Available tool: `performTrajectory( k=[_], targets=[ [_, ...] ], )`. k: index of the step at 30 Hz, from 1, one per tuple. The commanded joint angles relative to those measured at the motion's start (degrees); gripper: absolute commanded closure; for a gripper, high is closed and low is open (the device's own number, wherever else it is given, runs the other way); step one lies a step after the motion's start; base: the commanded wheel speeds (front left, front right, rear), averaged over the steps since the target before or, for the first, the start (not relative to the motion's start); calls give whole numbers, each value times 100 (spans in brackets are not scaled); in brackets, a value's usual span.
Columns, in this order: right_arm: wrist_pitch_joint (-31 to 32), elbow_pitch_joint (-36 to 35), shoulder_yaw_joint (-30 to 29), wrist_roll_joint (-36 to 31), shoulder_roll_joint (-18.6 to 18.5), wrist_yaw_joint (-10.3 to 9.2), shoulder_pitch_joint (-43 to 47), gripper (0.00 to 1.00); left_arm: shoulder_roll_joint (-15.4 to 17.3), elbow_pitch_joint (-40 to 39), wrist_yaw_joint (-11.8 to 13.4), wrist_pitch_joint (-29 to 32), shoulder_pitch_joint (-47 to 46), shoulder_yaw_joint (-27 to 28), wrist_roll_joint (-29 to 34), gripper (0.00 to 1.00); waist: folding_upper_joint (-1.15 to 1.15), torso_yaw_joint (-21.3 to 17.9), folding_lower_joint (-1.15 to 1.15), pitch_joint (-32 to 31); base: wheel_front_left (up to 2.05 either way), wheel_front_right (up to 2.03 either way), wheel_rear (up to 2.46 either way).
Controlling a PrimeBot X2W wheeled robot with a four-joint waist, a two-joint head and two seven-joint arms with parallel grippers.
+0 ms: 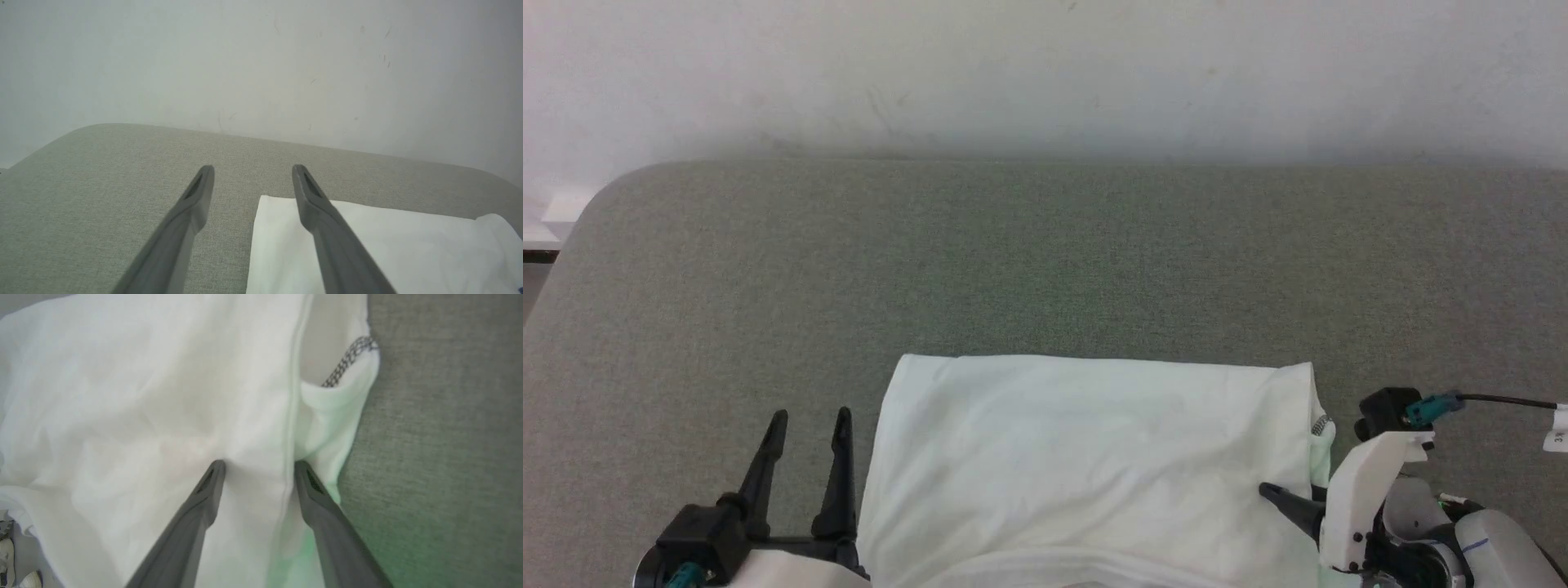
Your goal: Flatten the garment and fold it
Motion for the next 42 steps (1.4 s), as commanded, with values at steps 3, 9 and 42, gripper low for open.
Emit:
performTrajectory(
  k=[3, 9, 42],
  targets=[
    [309, 344, 320, 157, 196, -8, 249, 100, -66, 60, -52, -27, -102, 39, 71, 0, -1, -17, 0, -18, 0, 0, 0],
    [-194, -296, 266, 145, -82, -8, 230, 100, -95, 127, -98, -27, -73, 122, 156, 0, -1, -82, 0, -89, 0, 0, 0],
    [1019, -2576, -281, 1166, 538, -8, 738, 100, -138, 422, -195, -27, -38, 140, 311, 0, -1, -36, 0, -474, 0, 0, 0]
  ],
)
